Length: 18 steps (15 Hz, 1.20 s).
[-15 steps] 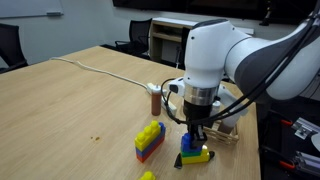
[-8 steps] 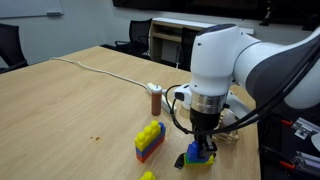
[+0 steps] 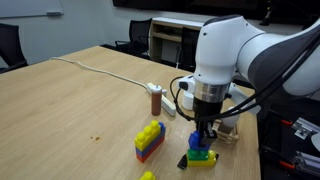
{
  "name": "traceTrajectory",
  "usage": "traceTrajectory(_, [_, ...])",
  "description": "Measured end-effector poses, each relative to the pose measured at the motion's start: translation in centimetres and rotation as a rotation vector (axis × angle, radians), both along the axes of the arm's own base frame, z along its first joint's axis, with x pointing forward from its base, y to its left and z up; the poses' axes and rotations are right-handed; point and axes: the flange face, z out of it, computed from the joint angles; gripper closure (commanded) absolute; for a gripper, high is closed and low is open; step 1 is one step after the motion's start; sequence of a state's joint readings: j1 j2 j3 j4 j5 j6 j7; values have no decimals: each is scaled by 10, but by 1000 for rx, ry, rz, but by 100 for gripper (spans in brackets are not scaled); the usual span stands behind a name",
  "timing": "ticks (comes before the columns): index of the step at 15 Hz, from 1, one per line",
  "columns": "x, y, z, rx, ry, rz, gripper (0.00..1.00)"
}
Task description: Remove the blue building block from on top of the green building block and put it on the table
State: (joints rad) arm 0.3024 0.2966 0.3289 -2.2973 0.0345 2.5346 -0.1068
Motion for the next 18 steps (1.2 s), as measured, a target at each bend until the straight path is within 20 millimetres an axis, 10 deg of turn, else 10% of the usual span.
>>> traceTrajectory(7, [-6,16,21,33,-46,16,89])
traceTrajectory(18, [-99,71,-11,54,81,143,89])
